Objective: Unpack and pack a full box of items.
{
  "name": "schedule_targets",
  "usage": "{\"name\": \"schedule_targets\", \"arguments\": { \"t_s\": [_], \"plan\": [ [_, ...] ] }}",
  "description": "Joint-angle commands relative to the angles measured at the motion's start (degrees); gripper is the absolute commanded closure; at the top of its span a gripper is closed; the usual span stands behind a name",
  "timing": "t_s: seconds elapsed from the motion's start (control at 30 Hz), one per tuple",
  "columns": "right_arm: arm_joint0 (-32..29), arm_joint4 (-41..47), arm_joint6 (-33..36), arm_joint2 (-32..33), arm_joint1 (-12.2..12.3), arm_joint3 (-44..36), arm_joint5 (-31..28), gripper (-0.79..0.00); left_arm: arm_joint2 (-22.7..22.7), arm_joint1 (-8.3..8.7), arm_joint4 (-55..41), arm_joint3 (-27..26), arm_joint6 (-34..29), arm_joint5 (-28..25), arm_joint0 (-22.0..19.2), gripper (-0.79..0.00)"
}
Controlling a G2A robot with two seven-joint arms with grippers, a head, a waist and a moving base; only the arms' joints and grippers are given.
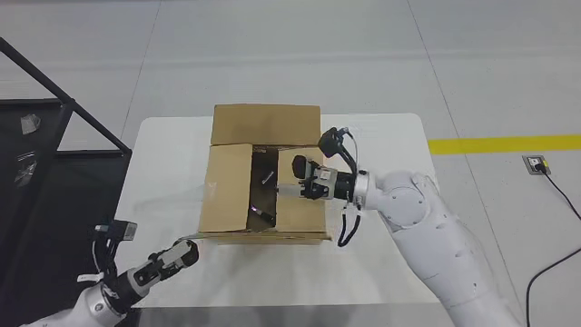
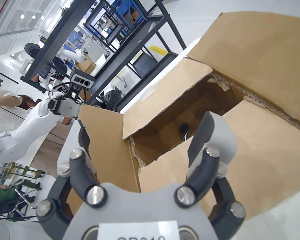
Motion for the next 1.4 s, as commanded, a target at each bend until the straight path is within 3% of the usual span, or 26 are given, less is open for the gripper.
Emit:
{"name": "schedule_targets", "arguments": {
  "t_s": [0.0, 0.23, 0.47, 0.57, 0.77, 1.07, 1.37],
  "plan": [
    [0.15, 0.51, 0.07, -0.09, -0.03, 1.45, 0.01, -0.785, 1.16, -0.05, 1.23, -0.36, 2.20, 1.02, -0.81, -0.785],
    [0.15, 0.51, 0.07, -0.09, -0.03, 1.45, 0.01, -0.785, 4.74, -0.21, 2.34, -0.46, 6.85, 4.91, -3.49, -0.785],
    [-2.20, -1.94, -15.51, 2.10, -0.54, 0.51, 14.18, -0.785, 7.06, -0.30, 2.06, -0.11, 9.38, 7.06, -5.47, -0.785],
    [-0.07, 0.30, -18.24, 2.12, -1.15, 4.83, 18.60, -0.785, 7.35, -0.38, 0.91, -0.05, 10.79, 7.16, -5.77, -0.785],
    [7.53, 6.06, -18.83, 0.49, -2.93, 18.80, 20.60, -0.785, 8.69, -0.52, 0.29, 0.26, 13.46, 8.52, -7.55, -0.785],
    [17.74, 11.10, -20.00, -3.51, -6.65, 38.74, 16.97, -0.785, 13.59, -0.88, 3.11, 2.83, 17.91, 12.45, -12.48, -0.785],
    [23.36, 15.21, -18.20, -5.60, -10.18, 50.48, 10.53, -0.785, 16.00, -1.16, 3.70, 5.87, 20.35, 13.98, -15.51, -0.785]
  ]
}}
